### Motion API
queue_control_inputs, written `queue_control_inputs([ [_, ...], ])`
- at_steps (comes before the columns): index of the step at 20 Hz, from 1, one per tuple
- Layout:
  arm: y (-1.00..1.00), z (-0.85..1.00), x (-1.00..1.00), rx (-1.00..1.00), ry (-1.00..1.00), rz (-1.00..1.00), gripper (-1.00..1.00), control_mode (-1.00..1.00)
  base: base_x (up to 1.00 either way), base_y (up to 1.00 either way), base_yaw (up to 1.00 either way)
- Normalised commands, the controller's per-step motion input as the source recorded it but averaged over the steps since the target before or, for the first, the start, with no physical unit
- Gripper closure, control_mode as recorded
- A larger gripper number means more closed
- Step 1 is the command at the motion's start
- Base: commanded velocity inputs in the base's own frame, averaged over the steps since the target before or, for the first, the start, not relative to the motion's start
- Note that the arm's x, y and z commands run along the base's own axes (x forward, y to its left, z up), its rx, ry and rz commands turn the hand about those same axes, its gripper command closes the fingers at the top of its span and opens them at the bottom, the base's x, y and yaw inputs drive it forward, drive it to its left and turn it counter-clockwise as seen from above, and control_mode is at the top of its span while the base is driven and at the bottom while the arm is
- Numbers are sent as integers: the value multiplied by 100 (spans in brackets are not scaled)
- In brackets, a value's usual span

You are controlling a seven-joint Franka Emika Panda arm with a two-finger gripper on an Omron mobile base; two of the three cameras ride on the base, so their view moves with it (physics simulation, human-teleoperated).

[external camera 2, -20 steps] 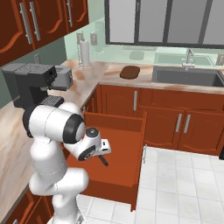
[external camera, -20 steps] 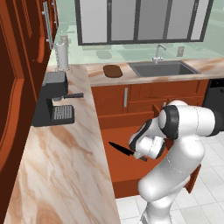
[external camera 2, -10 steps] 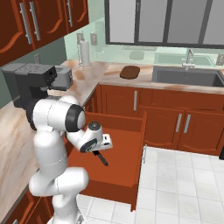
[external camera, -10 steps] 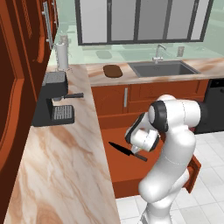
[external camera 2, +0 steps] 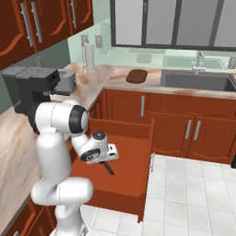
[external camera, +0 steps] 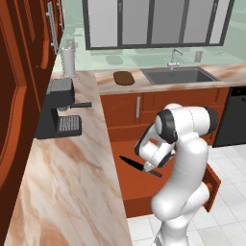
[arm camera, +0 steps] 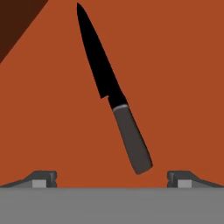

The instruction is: Pick up the knife from the drawer and place it on the cutting board. Then place the meat from the plate to the cutting board.

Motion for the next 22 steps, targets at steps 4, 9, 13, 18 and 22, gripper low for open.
queue_control_inputs([
  [4, -1, -23, 1, -1, 4, 0, -100, -100, 0, 0, 0],
  [9, -4, -23, 5, -1, 4, 0, -100, -100, 0, 0, 0],
  [13, -4, -16, 4, 0, 3, 0, -100, -100, 0, 0, 0],
  [18, -5, -16, 12, 0, 1, 0, -100, -100, 0, 0, 0],
  [22, -6, -11, 22, 0, 0, 0, -100, -100, 0, 0, 0],
])
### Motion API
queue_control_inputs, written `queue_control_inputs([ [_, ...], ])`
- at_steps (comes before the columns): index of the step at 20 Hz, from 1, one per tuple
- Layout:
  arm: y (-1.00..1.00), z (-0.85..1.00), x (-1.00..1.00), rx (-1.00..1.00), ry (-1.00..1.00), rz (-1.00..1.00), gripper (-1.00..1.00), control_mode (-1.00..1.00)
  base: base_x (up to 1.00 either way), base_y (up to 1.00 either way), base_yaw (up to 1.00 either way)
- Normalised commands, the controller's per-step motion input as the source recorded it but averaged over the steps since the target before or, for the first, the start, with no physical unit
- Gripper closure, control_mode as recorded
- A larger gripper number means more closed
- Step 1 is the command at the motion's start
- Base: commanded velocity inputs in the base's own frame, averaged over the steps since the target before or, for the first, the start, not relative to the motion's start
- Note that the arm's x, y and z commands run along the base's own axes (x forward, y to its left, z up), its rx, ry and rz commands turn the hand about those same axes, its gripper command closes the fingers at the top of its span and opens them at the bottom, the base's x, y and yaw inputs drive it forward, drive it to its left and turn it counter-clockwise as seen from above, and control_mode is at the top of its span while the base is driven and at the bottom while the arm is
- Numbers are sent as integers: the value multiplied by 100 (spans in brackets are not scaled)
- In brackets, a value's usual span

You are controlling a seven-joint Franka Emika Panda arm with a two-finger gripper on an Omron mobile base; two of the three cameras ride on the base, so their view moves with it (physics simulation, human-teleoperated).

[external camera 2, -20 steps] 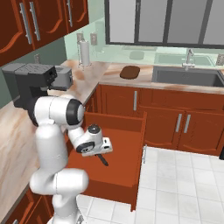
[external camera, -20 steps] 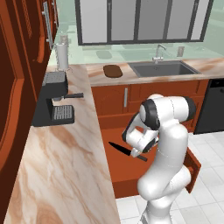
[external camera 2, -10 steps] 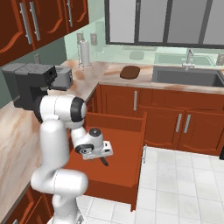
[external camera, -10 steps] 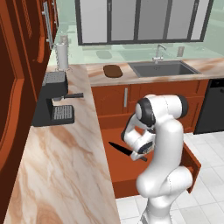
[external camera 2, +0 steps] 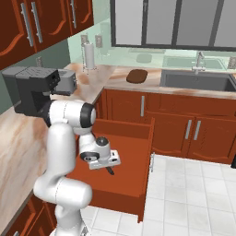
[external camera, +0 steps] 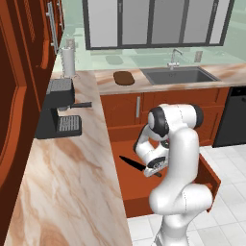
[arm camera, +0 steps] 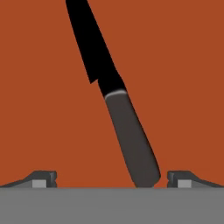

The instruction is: Pick up the knife from the drawer and place it on the cutting board. Then place the meat from the plate to the cutting board.

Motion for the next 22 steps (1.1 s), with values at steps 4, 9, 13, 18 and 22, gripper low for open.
queue_control_inputs([
  [4, -5, -14, 33, 0, 0, 1, -100, -100, 0, 0, 0],
  [9, -7, -17, 31, 0, 1, 2, -100, -100, 0, 0, 0],
  [13, -2, -23, 23, 0, 3, 2, -100, -100, 0, 0, 0],
  [18, 0, -25, 18, 0, 3, 2, -100, -100, 0, 0, 0],
  [22, 0, -23, 6, 0, 5, 0, 100, -100, 0, 0, 0],
])
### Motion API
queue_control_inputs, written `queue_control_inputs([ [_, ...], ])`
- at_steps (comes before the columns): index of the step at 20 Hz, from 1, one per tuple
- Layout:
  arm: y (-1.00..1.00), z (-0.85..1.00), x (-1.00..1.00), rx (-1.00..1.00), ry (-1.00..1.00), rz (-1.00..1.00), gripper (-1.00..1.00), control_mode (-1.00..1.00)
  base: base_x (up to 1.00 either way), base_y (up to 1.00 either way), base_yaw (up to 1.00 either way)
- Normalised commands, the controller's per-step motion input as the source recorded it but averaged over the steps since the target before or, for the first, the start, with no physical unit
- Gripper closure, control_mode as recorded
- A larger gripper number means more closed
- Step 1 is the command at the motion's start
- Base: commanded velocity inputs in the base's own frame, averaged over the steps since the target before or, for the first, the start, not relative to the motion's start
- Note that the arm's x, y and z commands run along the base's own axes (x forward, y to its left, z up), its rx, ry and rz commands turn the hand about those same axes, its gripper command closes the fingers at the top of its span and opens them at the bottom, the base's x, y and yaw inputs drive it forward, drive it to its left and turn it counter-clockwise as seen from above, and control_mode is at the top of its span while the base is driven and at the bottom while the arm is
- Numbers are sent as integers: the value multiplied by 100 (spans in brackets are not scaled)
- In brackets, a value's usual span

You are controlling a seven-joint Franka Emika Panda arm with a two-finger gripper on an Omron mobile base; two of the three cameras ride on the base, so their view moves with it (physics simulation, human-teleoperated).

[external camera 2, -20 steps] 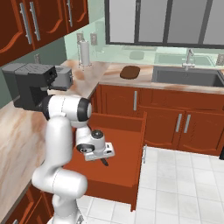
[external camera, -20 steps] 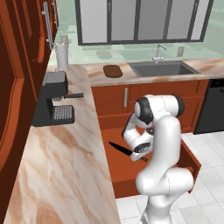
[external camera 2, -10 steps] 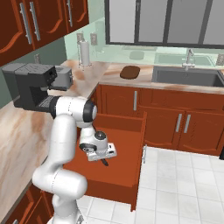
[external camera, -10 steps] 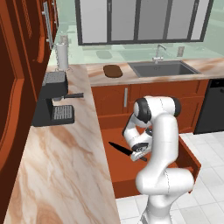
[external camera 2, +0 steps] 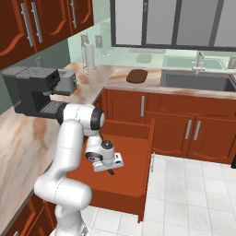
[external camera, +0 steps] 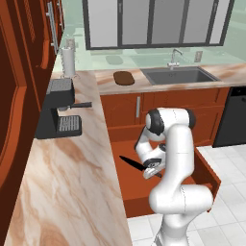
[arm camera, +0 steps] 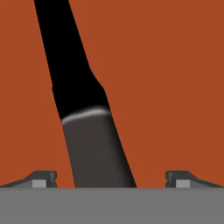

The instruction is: Pick up the knife from the drawer and place it on the cutting board. Then place the meat from the plate to the cutting board.

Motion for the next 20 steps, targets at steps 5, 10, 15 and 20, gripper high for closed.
queue_control_inputs([
  [5, 0, -11, 0, 0, 4, 0, 100, -100, 0, 0, 0],
  [10, 0, 0, 0, 0, 0, 0, 100, -100, 0, 0, 0],
  [15, 0, 8, 0, 0, -2, 0, 100, -100, 0, 0, 0],
  [20, 0, 78, 0, 7, -21, 0, 100, -100, 0, 0, 0],
])
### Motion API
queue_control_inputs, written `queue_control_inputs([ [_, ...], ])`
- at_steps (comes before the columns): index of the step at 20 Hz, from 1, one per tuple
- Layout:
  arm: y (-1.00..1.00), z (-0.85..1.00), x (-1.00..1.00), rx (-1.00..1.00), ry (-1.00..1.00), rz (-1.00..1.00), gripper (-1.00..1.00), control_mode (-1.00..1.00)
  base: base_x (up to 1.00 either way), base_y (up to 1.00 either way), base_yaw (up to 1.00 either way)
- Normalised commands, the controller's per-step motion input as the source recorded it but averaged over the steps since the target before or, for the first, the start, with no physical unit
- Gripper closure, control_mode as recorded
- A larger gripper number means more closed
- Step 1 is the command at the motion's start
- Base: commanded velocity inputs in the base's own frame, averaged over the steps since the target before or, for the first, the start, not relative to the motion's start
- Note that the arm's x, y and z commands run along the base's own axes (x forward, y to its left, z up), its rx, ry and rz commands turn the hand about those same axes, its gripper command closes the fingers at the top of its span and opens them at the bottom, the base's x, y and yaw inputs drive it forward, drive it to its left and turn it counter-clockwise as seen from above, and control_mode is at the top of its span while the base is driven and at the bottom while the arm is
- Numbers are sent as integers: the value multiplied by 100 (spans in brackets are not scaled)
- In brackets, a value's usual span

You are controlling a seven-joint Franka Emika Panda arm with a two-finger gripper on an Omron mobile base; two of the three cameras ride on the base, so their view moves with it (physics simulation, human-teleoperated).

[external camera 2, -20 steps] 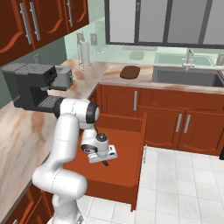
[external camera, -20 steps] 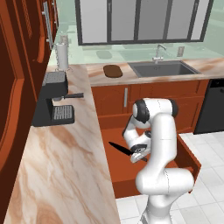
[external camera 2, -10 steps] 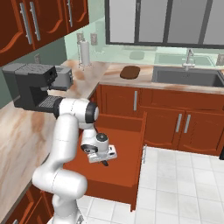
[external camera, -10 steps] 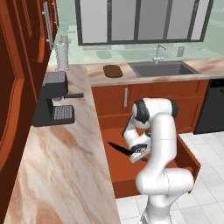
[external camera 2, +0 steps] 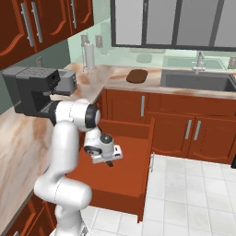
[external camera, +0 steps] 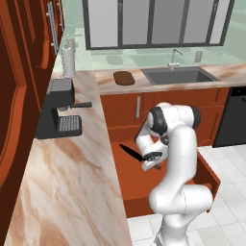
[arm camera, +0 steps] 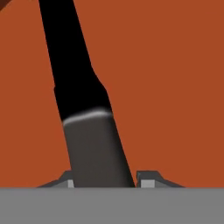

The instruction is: Pick up the knife from the drawer and place it on the cutting board. Then place the meat from the plate to the cutting board.

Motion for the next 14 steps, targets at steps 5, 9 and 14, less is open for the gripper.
queue_control_inputs([
  [5, 0, 100, -1, 7, -22, -1, 100, -100, 0, 0, 0],
  [9, 0, 30, -2, 0, -7, 0, 100, -100, 0, 0, 0],
  [14, 0, 0, 0, 0, -3, 0, 100, -100, 0, 0, 0],
])
